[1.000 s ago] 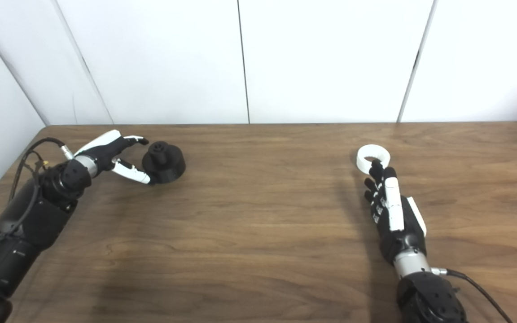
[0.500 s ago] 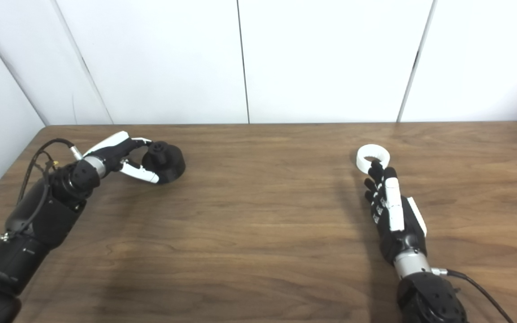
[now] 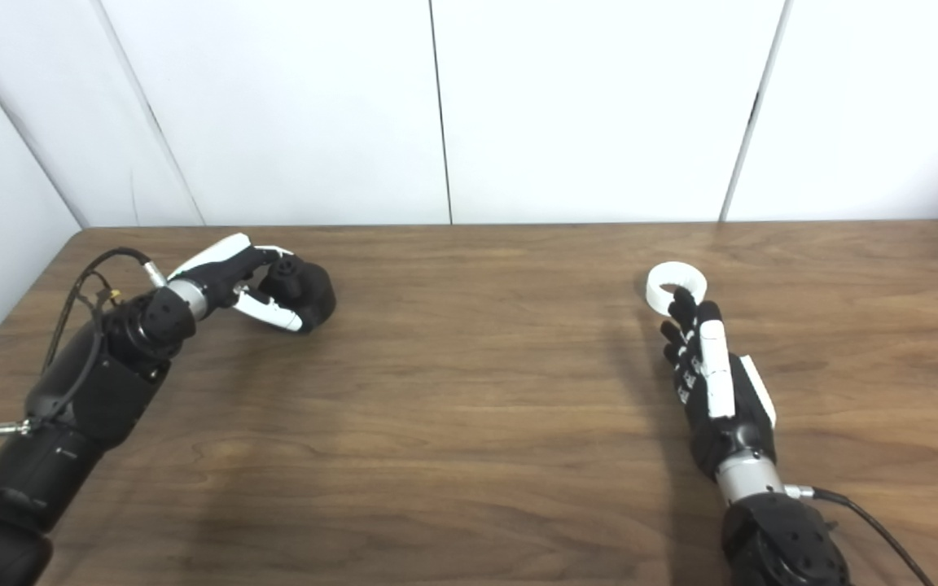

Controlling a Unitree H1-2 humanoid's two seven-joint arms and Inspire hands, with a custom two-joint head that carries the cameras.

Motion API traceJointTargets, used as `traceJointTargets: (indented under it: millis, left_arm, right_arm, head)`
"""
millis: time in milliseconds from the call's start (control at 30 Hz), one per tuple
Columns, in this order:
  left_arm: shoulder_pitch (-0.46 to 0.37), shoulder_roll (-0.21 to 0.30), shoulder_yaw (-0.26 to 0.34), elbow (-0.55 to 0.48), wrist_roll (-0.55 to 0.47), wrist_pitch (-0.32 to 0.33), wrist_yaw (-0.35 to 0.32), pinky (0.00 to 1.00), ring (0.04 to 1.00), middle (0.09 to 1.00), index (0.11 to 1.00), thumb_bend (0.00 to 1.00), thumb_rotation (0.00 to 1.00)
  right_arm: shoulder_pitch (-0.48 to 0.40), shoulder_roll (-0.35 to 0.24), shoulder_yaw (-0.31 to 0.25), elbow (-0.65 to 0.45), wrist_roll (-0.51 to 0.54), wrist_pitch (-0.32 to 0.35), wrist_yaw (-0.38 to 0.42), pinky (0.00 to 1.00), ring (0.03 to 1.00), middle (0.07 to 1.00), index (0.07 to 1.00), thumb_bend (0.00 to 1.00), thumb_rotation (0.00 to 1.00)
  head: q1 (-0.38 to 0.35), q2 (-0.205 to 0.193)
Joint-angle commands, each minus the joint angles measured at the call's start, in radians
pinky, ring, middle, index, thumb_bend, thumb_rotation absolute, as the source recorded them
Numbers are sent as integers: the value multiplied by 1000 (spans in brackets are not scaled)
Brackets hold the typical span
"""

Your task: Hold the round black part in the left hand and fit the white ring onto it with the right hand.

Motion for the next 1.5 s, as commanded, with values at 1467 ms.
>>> traceJointTargets:
  millis: [1467]
  left_arm:
    - [15,-2,3,-153,-9,-37,-15,951,1000,952,678,922,187]
  right_arm:
    - [-35,-13,12,-56,0,20,10,1000,971,967,956,590,1000]
  head:
    - [-2,18]
